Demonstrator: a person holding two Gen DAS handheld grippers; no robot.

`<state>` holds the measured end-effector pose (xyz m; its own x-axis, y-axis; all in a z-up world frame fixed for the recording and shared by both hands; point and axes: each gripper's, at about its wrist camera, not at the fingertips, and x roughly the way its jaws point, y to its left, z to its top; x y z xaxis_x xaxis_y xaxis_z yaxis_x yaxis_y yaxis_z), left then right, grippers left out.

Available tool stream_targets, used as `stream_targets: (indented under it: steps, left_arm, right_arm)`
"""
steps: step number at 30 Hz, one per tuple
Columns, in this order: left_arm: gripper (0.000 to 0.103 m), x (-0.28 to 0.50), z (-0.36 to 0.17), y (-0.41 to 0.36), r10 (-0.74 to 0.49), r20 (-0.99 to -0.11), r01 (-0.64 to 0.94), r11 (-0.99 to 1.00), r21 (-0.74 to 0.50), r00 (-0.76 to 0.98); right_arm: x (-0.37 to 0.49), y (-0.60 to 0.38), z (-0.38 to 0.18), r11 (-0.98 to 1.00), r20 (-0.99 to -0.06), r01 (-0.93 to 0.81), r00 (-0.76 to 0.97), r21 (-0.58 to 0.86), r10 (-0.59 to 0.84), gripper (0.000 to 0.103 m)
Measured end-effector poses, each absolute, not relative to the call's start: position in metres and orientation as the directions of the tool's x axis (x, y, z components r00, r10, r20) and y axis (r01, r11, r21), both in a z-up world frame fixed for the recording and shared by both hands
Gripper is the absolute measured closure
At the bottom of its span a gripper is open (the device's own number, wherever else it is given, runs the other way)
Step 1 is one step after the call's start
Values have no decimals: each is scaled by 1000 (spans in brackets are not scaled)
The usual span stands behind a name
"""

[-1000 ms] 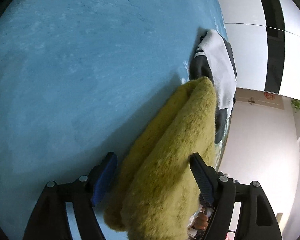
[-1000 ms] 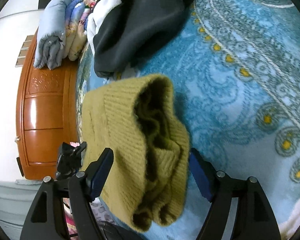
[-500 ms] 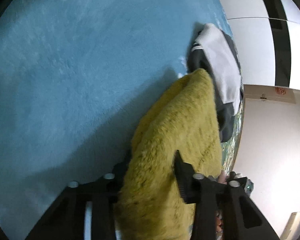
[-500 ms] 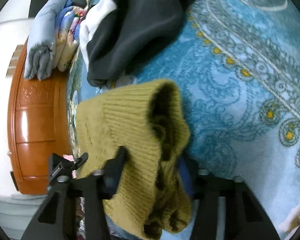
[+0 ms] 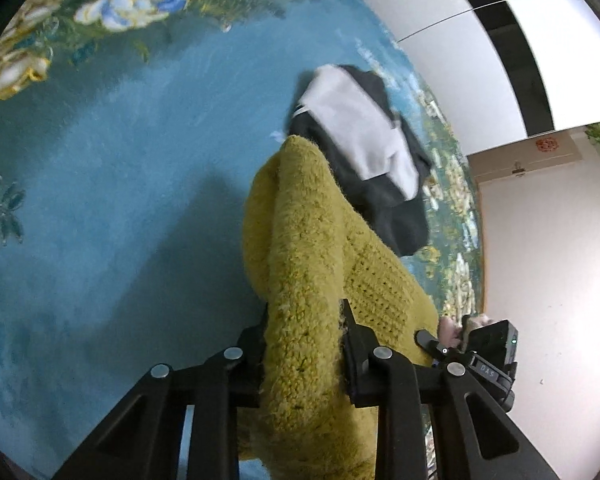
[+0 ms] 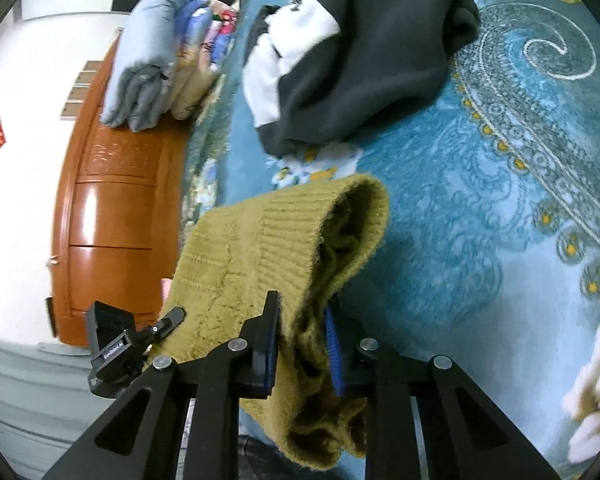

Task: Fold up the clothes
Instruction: 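Lift the folded sweater with both grippers and carry it to the clothes stack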

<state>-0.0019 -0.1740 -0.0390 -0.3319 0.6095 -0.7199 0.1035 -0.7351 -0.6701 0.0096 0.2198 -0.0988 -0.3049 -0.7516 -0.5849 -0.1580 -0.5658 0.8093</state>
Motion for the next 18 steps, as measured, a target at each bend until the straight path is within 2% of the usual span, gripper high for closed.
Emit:
stream_targets:
  steps: [4, 9, 13, 18]
  left_arm:
    - [75, 8, 4, -154, 614, -698, 28, -743, -669, -370]
    - [75, 14, 71, -111, 670, -641, -134, -723, -677, -375]
    - [75, 15, 124, -50, 718, -605, -297, -695, -655, -346]
    - [75, 14, 164, 53, 797, -547, -428, -600, -676, -254]
  right_arm:
    - [22, 229, -69, -533, -538, -120, -350, 837, -767, 82]
    - [51, 272, -4, -513, -471, -42, -468, 857, -748, 82]
    - [78, 324, 53, -527, -429, 12, -565, 850, -704, 82]
    - [115, 404, 119, -606, -440, 29, -660, 795, -609, 82]
